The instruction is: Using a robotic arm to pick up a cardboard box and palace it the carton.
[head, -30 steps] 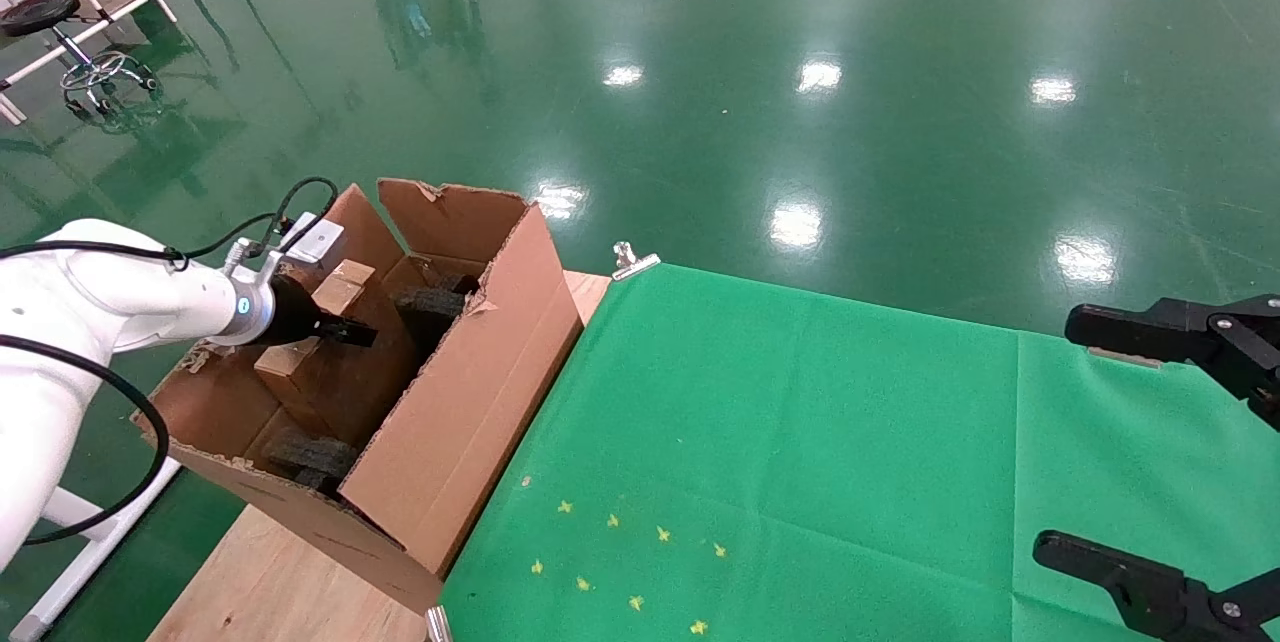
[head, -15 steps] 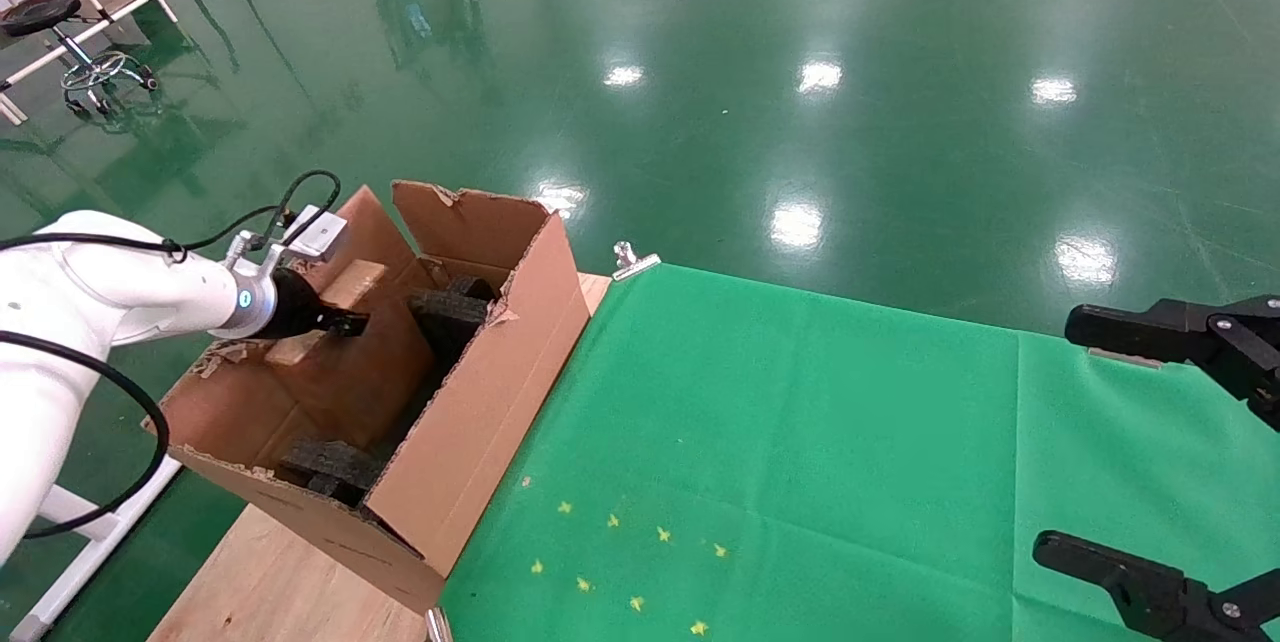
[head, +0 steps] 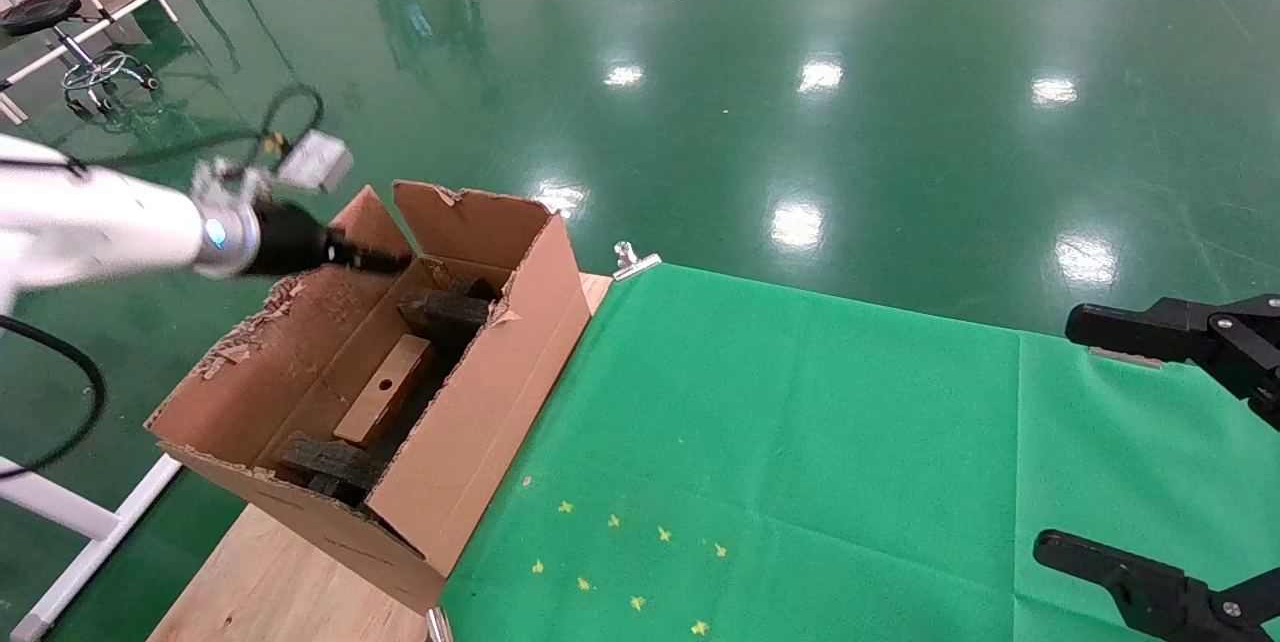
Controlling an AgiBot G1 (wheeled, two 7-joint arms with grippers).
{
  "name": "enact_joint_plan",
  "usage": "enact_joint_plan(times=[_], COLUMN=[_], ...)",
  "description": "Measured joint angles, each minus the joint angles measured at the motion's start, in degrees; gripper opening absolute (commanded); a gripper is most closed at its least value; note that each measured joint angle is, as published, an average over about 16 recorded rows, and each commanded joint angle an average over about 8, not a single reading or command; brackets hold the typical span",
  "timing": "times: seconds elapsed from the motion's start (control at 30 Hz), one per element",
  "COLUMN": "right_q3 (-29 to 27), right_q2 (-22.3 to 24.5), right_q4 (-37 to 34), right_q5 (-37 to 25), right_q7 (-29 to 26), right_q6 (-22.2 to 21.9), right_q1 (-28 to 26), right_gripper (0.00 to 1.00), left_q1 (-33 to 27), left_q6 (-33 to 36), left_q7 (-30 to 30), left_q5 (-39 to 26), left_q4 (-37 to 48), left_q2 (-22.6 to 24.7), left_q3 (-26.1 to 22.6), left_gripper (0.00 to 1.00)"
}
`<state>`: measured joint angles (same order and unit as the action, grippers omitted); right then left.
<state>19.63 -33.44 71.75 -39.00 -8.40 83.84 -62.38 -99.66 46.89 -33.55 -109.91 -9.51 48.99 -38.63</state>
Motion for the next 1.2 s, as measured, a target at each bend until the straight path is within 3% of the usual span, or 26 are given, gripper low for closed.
enact_joint_plan(times=[0.53,1.2], right_q3=[0.0,0.01], right_q2=[0.01,0.01], right_q4=[-0.01,-0.02], right_q5=[0.0,0.01], right_q7=[0.01,0.01], right_q6=[-0.01,-0.01], right_q1=[0.0,0.0], right_gripper=[1.0,1.0], left_q1=[1.31,13.94], left_q6=[5.14,16.73], left_q7=[2.27,9.32], left_q5=[6.2,27.45], left_q4=[-7.37,-26.85], left_q2=[-2.66,-6.55], left_q3=[2.56,9.45], left_gripper=[1.0,1.0])
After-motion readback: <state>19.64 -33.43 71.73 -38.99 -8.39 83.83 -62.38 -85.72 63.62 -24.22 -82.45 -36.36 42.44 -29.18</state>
